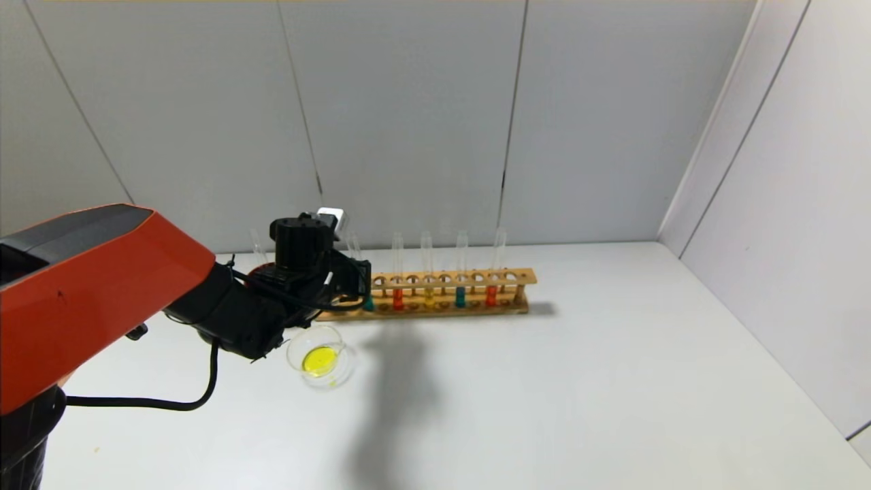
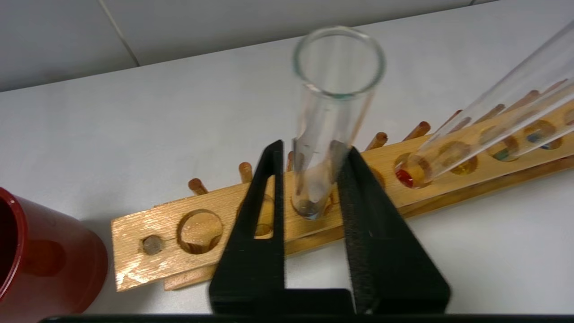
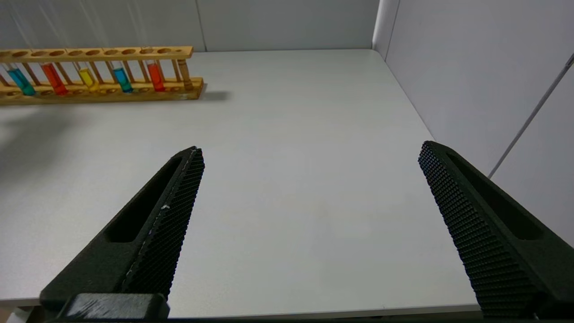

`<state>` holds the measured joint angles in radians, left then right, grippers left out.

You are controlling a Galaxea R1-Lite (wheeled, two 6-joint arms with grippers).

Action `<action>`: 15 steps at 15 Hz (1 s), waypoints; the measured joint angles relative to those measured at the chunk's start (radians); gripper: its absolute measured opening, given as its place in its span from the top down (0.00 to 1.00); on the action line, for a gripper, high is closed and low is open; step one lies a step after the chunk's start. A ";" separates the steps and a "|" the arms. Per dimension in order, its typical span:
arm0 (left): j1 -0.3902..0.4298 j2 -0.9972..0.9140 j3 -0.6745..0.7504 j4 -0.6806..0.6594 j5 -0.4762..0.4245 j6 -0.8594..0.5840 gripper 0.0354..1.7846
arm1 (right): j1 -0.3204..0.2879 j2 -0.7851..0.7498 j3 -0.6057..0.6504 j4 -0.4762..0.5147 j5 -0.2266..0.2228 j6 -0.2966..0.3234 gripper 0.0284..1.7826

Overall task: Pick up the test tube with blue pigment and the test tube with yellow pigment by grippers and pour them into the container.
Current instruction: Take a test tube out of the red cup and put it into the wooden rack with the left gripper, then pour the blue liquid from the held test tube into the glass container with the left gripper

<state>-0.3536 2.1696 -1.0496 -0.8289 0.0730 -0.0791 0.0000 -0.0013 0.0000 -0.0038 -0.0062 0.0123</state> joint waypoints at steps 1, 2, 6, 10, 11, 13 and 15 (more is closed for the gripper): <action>-0.001 -0.003 0.000 0.001 0.000 0.000 0.85 | 0.000 0.000 0.000 0.000 0.000 0.000 0.02; -0.001 -0.007 0.000 0.003 0.001 0.000 0.85 | 0.000 0.000 0.000 0.000 0.001 0.000 0.02; 0.000 -0.061 -0.002 0.023 0.004 -0.002 0.85 | 0.000 0.000 0.000 0.000 0.000 0.000 0.02; 0.001 -0.153 -0.043 0.105 0.006 -0.001 0.85 | 0.000 0.000 0.000 0.000 0.001 0.000 0.02; 0.002 -0.174 -0.071 0.147 0.006 0.000 0.85 | 0.000 0.000 0.000 0.000 0.000 0.000 0.02; 0.001 -0.217 -0.137 0.244 0.006 0.003 0.85 | 0.000 0.000 0.000 0.000 0.000 0.000 0.02; 0.000 -0.263 -0.197 0.334 0.006 0.005 0.85 | 0.000 0.000 0.000 0.000 0.000 0.000 0.02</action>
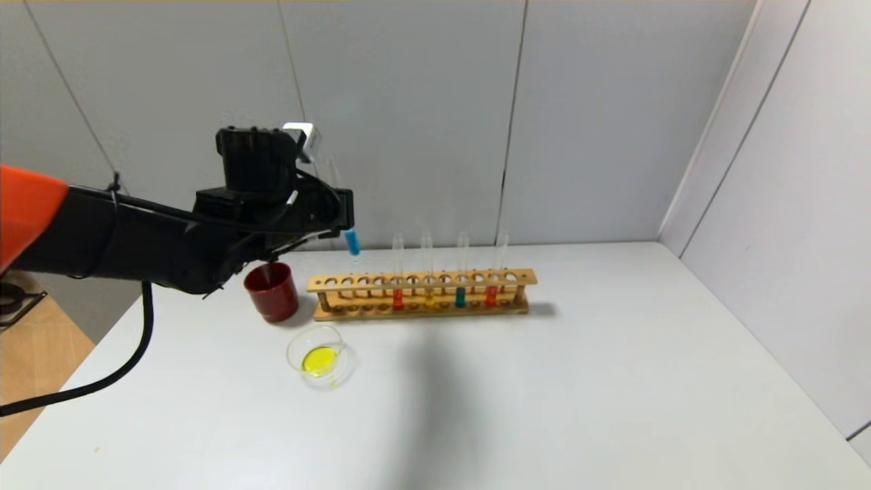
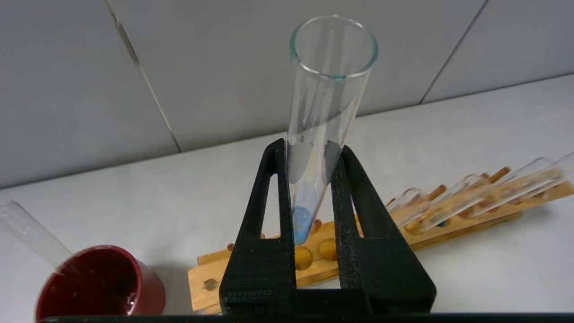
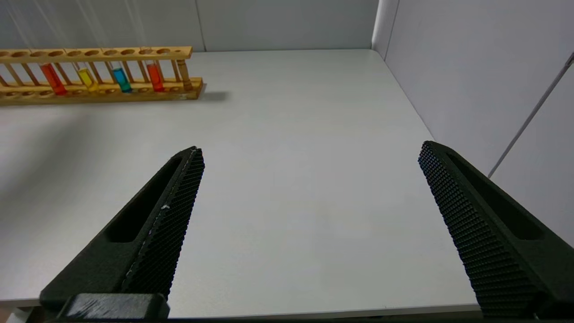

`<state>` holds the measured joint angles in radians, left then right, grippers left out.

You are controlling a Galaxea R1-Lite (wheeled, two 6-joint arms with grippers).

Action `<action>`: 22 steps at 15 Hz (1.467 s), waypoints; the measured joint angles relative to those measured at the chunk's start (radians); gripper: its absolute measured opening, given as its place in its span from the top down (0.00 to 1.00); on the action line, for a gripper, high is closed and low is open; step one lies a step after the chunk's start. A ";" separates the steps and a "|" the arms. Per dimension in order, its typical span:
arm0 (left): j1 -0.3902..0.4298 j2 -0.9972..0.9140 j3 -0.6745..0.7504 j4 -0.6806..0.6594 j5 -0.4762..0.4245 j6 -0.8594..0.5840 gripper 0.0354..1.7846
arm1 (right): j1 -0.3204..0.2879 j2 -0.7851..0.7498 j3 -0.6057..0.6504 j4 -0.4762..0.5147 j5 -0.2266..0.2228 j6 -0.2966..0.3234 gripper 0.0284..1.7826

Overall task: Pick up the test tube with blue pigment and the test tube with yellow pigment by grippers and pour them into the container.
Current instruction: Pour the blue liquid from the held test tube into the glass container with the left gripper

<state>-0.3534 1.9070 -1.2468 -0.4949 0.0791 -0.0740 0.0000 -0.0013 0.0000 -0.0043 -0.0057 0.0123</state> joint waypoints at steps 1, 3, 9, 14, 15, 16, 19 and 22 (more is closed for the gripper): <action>0.000 -0.026 -0.023 0.043 0.000 0.002 0.85 | 0.000 0.000 0.000 0.000 0.000 0.000 0.02; 0.000 -0.077 -0.044 0.091 0.000 0.018 0.85 | 0.000 0.000 0.000 0.000 0.000 0.000 0.02; -0.007 -0.257 -0.053 0.221 -0.001 0.033 0.85 | 0.000 0.000 0.000 0.000 0.000 0.000 0.02; -0.034 -0.389 -0.021 0.344 0.027 0.026 0.85 | 0.000 0.000 0.000 0.000 0.000 0.000 0.02; -0.038 -0.413 0.005 0.351 0.037 0.024 0.85 | 0.000 0.000 0.000 0.000 0.000 0.000 0.02; -0.041 -0.440 0.039 0.353 0.047 0.022 0.85 | 0.000 0.000 0.000 0.000 0.000 0.000 0.02; -0.051 -0.493 0.146 0.351 0.070 -0.021 0.85 | 0.000 0.000 0.000 0.000 0.000 0.000 0.02; -0.074 -0.489 0.227 0.351 0.065 -0.164 0.85 | 0.000 0.000 0.000 0.000 0.000 0.000 0.02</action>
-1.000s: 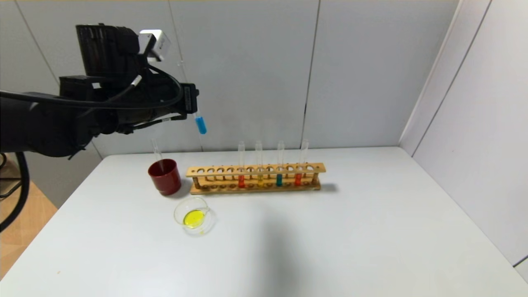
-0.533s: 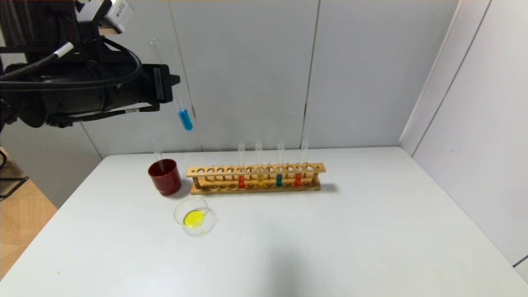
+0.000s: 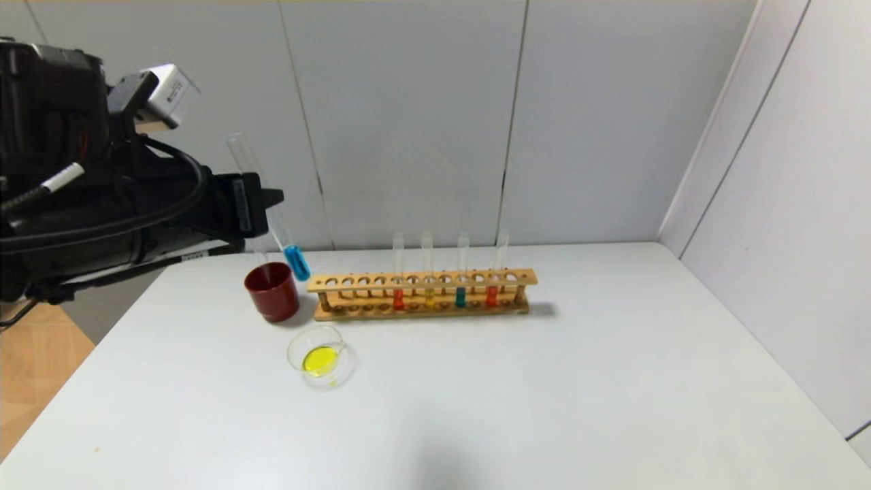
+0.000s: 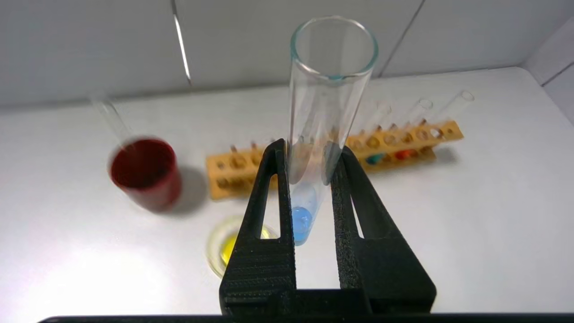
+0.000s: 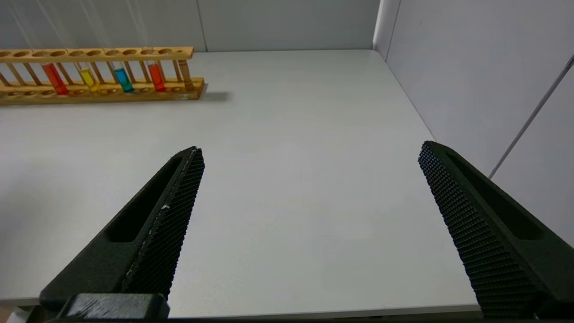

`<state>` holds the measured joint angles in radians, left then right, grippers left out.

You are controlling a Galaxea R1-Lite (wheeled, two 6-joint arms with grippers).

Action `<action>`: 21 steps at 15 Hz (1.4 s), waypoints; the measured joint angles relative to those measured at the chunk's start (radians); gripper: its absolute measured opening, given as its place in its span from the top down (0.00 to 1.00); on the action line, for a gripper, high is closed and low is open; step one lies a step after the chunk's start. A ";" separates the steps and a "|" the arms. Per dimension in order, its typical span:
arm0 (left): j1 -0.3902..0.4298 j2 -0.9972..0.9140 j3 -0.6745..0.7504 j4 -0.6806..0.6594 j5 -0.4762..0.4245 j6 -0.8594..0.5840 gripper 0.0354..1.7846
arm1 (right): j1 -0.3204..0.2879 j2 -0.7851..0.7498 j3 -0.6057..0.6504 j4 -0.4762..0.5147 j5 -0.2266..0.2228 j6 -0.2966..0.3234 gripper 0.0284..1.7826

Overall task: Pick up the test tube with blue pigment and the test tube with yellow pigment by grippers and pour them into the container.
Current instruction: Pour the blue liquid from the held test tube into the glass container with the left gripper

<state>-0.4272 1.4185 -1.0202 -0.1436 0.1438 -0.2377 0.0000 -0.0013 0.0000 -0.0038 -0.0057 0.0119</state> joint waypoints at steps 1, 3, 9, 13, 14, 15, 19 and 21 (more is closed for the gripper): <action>-0.006 0.014 0.021 -0.005 -0.011 -0.035 0.85 | 0.000 0.000 0.000 0.000 0.000 0.000 0.02; -0.019 0.052 0.045 -0.022 -0.052 -0.125 0.85 | 0.000 0.000 0.000 0.000 0.000 0.000 0.02; -0.039 0.134 0.047 -0.064 -0.096 -0.317 0.85 | 0.000 0.000 0.000 0.000 0.000 0.000 0.02; -0.041 0.168 0.087 -0.065 -0.094 -0.465 0.85 | 0.000 0.000 0.000 0.000 0.000 0.000 0.02; -0.041 0.173 0.092 -0.065 -0.093 -0.492 0.85 | 0.000 0.000 0.000 0.000 0.000 0.000 0.02; -0.041 0.178 0.097 -0.064 -0.093 -0.525 0.85 | 0.000 0.000 0.000 0.000 0.000 0.000 0.02; -0.042 0.193 0.102 -0.053 -0.094 -0.599 0.85 | 0.000 0.000 0.000 0.000 0.000 0.000 0.02; -0.043 0.197 0.108 -0.048 -0.095 -0.640 0.85 | 0.000 0.000 0.000 0.000 0.000 0.000 0.02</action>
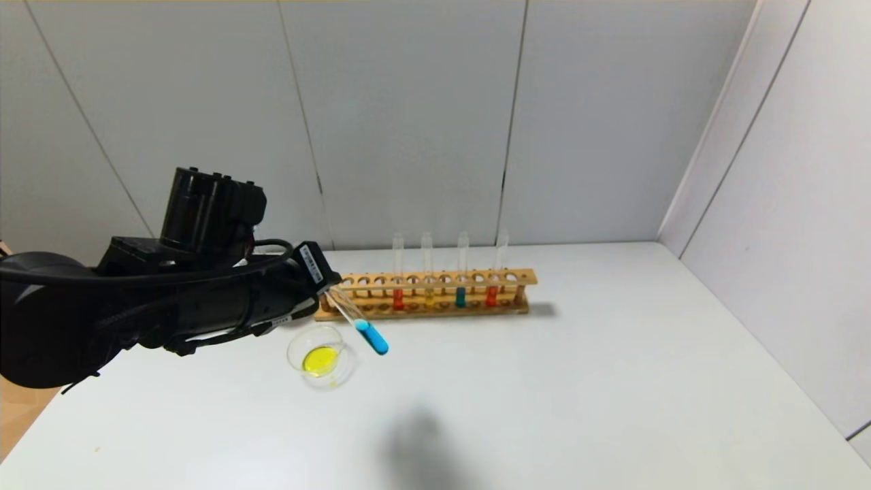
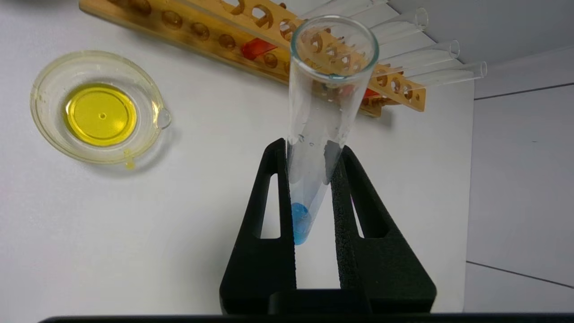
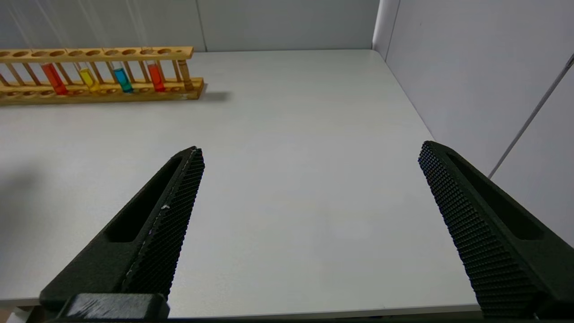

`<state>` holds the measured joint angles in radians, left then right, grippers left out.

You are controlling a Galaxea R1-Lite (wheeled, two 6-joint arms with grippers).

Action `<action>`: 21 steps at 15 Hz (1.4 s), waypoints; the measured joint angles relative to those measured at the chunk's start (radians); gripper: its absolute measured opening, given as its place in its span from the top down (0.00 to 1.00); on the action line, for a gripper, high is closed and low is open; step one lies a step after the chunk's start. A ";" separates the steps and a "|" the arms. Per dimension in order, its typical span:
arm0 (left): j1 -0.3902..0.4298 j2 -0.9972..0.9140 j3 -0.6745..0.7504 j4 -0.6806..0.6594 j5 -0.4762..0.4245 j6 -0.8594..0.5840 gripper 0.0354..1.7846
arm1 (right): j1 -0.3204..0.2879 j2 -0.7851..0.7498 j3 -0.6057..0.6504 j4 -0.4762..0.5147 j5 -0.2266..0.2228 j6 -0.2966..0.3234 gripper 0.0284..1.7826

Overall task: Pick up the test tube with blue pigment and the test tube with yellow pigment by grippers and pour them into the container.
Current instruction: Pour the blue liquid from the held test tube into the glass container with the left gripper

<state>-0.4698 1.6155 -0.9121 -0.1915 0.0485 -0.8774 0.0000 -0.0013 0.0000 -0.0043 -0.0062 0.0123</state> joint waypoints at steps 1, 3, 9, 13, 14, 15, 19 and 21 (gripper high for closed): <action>-0.004 0.004 0.006 0.001 0.000 -0.022 0.85 | 0.000 0.000 0.000 0.000 0.000 0.000 0.02; -0.015 0.018 0.016 0.008 0.000 -0.055 0.85 | 0.000 0.000 0.000 0.000 0.001 0.000 0.02; -0.023 0.070 0.025 0.015 -0.005 -0.118 0.85 | 0.000 0.000 0.000 0.000 0.000 0.000 0.02; -0.022 0.105 0.008 0.056 -0.006 -0.157 0.85 | 0.000 0.000 0.000 0.000 0.001 0.000 0.02; -0.022 0.113 -0.003 0.076 -0.006 -0.174 0.85 | 0.000 0.000 0.000 0.000 0.000 0.000 0.02; -0.022 0.122 -0.016 0.101 -0.006 -0.189 0.85 | 0.000 0.000 0.000 0.000 0.000 0.000 0.02; -0.022 0.147 -0.057 0.167 -0.029 -0.230 0.85 | 0.000 0.000 0.000 0.000 0.001 0.000 0.02; -0.019 0.157 -0.077 0.210 -0.067 -0.241 0.85 | 0.000 0.000 0.000 0.000 0.001 0.000 0.02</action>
<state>-0.4891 1.7723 -0.9891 0.0187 -0.0181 -1.1181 0.0000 -0.0013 0.0000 -0.0043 -0.0053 0.0119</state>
